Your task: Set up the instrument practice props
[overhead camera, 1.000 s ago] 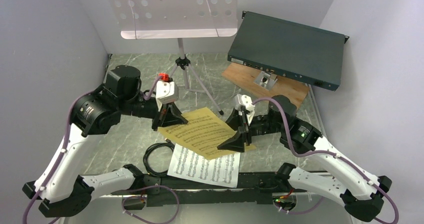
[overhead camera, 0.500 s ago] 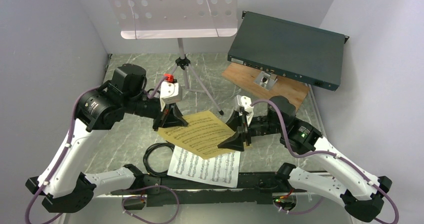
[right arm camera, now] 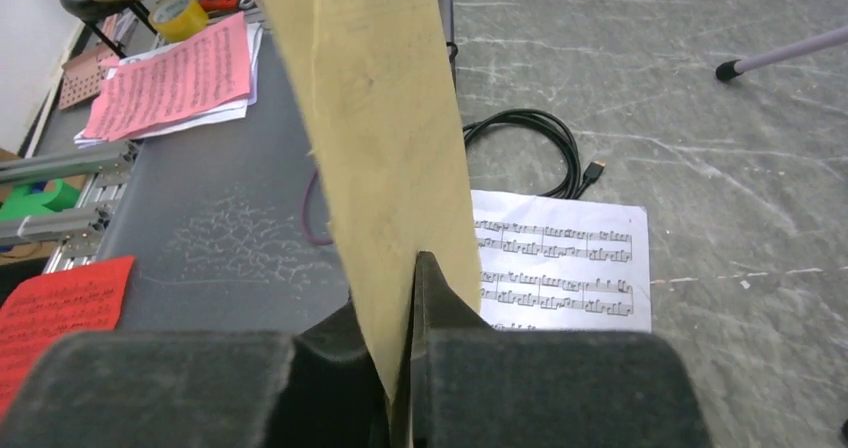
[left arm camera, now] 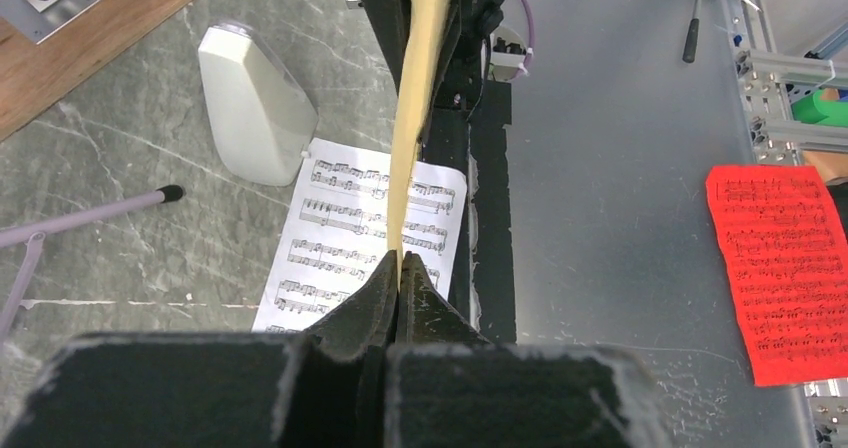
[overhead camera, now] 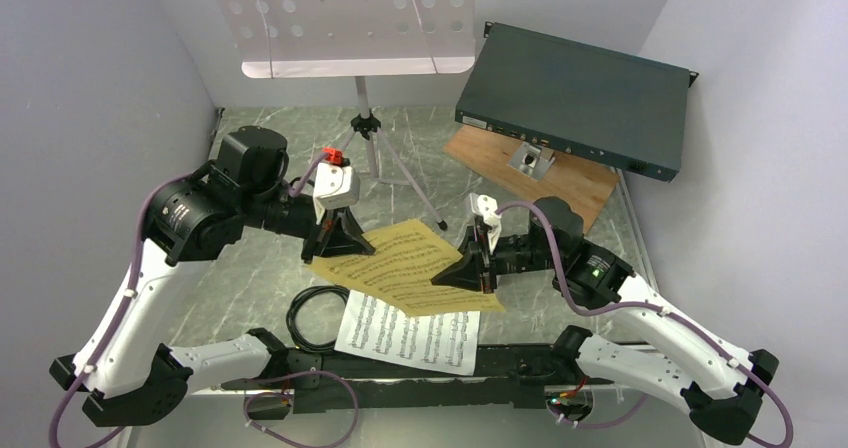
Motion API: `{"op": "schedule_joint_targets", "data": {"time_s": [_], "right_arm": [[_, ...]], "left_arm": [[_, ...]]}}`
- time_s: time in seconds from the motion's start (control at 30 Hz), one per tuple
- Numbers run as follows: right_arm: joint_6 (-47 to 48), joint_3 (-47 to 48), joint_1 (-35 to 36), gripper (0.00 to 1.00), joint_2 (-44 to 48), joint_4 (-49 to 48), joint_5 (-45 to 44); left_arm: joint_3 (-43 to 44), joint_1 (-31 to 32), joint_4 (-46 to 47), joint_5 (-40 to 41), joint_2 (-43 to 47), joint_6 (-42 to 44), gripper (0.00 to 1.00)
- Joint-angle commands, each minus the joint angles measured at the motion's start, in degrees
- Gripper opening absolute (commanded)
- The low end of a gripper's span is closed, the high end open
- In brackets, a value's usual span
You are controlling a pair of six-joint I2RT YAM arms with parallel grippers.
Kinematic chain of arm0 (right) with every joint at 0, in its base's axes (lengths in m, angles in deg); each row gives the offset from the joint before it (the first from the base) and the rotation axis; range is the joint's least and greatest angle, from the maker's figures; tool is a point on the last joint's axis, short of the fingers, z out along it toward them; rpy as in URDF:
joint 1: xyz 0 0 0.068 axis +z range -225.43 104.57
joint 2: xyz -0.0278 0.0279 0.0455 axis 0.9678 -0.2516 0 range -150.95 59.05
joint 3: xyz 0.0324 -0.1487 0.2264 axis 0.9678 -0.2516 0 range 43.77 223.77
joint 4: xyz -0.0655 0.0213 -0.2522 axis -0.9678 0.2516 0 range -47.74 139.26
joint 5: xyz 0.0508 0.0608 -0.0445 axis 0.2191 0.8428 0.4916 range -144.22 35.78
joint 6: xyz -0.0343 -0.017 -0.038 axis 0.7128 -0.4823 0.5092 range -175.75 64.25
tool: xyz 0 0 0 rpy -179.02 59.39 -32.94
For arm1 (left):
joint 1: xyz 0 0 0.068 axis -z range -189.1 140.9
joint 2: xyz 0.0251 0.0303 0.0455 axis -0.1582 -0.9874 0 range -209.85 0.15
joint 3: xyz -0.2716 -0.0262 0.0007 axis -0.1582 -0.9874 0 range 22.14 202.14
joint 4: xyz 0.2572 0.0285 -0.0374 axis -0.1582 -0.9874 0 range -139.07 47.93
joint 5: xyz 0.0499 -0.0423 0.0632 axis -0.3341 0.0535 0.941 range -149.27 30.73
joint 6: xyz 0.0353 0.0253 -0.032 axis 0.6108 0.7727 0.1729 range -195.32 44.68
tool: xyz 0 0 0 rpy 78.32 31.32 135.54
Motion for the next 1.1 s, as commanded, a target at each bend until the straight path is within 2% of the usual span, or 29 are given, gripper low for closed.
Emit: {"op": "schedule_joint_targets", "data": {"time_s": [0.0, 0.03, 0.07, 0.13, 0.23, 0.3, 0.4, 0.57, 0.63, 0.7, 0.73, 0.8, 0.9, 1.0, 1.07], "right_arm": [[-3.0, 0.56, -0.22, 0.0, 0.28, -7.08, 1.67], [-4.09, 0.92, -0.22, 0.0, -0.02, -7.71, 0.44], [-5.33, 1.47, -0.22, 0.0, -0.28, -8.21, -1.11], [-8.04, 3.19, -0.29, 0.0, -0.91, -8.85, -5.71], [-11.09, 7.75, -0.47, 0.0, -2.88, -9.4, -10.87], [-12.27, 11.66, -0.62, 0.0, -4.7, -9.23, -14.08], [-12.88, 18.04, -0.74, 0.0, -7.98, -8.28, -18.94], [-12.43, 28.24, -0.83, 0.0, -14.09, -8.33, -25.69], [-11.02, 33.73, -0.83, 0.0, -17.98, -9.04, -25.98], [-9.0, 40.9, -0.83, 0.0, -22.47, -7.19, -27.44], [-7.63, 44.7, -0.83, 0.0, -24.78, -5.85, -27.76], [-5.62, 51.96, -0.82, 0.0, -29.04, -3.61, -29.63], [-3.87, 61.51, -0.85, 0.0, -34.49, -2.73, -32.11], [-2.71, 72.07, -0.92, 0.0, -41.0, -0.56, -34.11], [-1.67, 78.24, -0.92, 0.0, -45.06, 0.07, -34.49]], "left_arm": [[1.87, 0.19, -1.28, -6.67, 0.64, -0.23, 0.02], [1.8, 0.19, 0.5, -4.45, 0.87, -2.73, 0.22], [1.82, 0.19, 2.6, -0.49, 1.13, -5.53, 0.51], [2.95, 0.19, 7.23, 8.85, 1.76, -13.44, 0.72], [5.52, 0.19, 13.17, 27.24, 2.66, -25.94, 0.93], [7.7, 0.14, 14.94, 40.42, 2.33, -31.73, 0.96], [11.96, 0.19, 15.16, 52.45, -0.29, -33.06, 0.99], [19.55, 0.06, 17.39, 62.79, -6.02, -29.1, 0.99], [22.03, -0.83, 18.58, 61.57, -8.5, -26.59, 1.0], [27.85, -3.27, 15.98, 60.2, -12.23, -24.94, 0.99], [30.81, -5.35, 14.28, 59.81, -14.24, -24.78, 0.99], [34.94, -14.42, 12.18, 53.37, -17.31, -26.81, 0.99], [34.68, -23.58, 15.01, 46.5, -16.99, -29.84, 0.99], [32.18, -27.62, 20.23, 44.89, -14.85, -31.19, 1.0], [33.56, -29.43, 19.86, 44.15, -15.56, -32.13, 0.99]]}}
